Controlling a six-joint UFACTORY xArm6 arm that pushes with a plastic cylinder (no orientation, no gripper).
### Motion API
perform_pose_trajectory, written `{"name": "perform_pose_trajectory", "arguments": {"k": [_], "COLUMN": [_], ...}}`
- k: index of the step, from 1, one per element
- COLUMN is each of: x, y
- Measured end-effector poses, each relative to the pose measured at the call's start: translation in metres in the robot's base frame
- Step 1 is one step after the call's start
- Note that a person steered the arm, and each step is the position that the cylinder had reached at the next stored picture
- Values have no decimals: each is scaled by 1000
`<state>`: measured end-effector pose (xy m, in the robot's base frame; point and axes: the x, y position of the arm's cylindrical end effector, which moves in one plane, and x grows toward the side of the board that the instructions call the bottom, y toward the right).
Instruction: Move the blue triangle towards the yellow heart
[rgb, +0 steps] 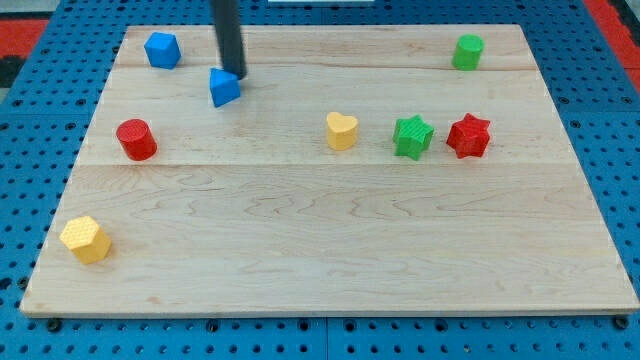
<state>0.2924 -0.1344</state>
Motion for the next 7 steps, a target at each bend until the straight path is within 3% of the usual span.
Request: {"name": "perform_pose_trajectory", "arguments": {"k": [1, 2, 3, 7], "x": [-17, 28, 36, -22], "y": [-19, -77, -5, 44]}}
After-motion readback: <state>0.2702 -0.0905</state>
